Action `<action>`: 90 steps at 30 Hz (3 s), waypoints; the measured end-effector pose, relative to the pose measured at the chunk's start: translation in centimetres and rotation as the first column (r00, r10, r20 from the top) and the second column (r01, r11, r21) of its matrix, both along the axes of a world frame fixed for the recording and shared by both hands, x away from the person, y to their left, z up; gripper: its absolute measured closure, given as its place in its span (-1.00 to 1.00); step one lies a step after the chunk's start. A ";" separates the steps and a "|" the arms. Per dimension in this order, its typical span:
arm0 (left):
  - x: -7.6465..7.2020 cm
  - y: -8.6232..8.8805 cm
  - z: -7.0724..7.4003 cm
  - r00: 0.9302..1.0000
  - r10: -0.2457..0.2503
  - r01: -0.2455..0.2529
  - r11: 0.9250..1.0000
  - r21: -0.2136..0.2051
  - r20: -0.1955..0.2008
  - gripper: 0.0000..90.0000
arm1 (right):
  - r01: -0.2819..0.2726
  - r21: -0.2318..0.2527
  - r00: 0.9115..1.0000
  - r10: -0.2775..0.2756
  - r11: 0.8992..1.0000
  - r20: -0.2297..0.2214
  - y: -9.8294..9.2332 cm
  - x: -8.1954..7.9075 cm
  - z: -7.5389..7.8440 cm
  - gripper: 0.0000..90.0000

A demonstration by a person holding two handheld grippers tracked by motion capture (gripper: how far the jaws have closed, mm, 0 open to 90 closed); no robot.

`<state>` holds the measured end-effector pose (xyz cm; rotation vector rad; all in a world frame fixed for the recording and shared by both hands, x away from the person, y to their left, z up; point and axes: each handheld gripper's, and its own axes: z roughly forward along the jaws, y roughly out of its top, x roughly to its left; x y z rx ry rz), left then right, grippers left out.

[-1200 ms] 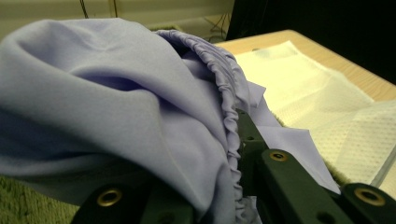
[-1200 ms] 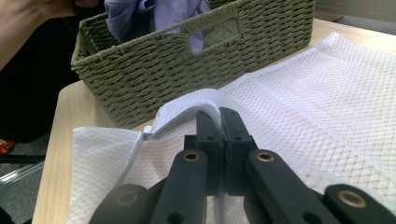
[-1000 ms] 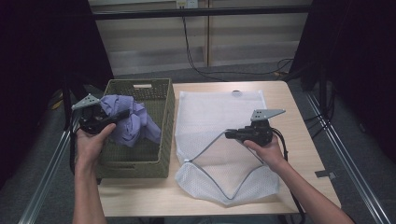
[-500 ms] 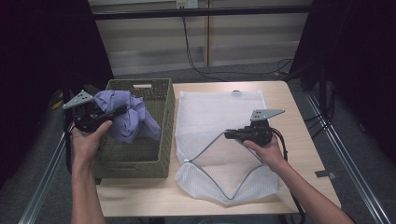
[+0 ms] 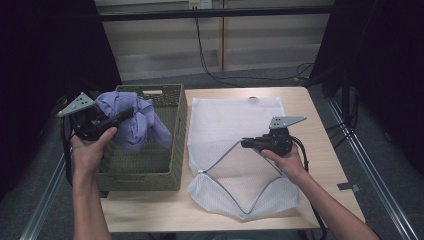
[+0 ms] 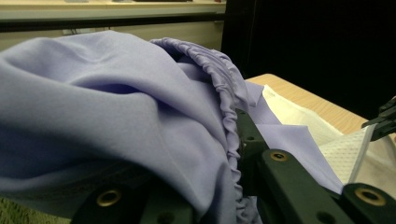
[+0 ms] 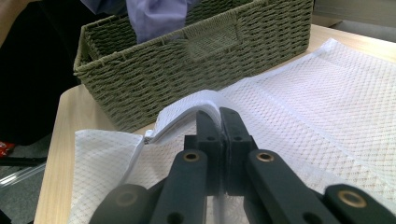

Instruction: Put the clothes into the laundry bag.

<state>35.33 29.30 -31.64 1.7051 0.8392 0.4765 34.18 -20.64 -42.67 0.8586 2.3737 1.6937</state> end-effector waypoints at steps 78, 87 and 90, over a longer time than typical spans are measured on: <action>-8.5 -7.5 9.0 0.908 -0.197 0.219 0.975 -0.020 0.370 0.79 | 0.004 0.009 1.000 -0.004 1.000 -0.009 0.0 0.0 -0.1 0.97; -9.2 -10.1 9.3 0.899 -0.245 0.268 0.963 -0.013 0.364 0.79 | 0.001 0.013 1.000 -0.001 1.000 -0.011 0.1 0.1 -0.2 0.97; -9.5 -11.0 9.4 0.890 -0.265 0.288 0.958 -0.007 0.371 0.79 | 0.002 0.016 1.000 -0.002 1.000 -0.012 0.1 0.1 -0.2 0.97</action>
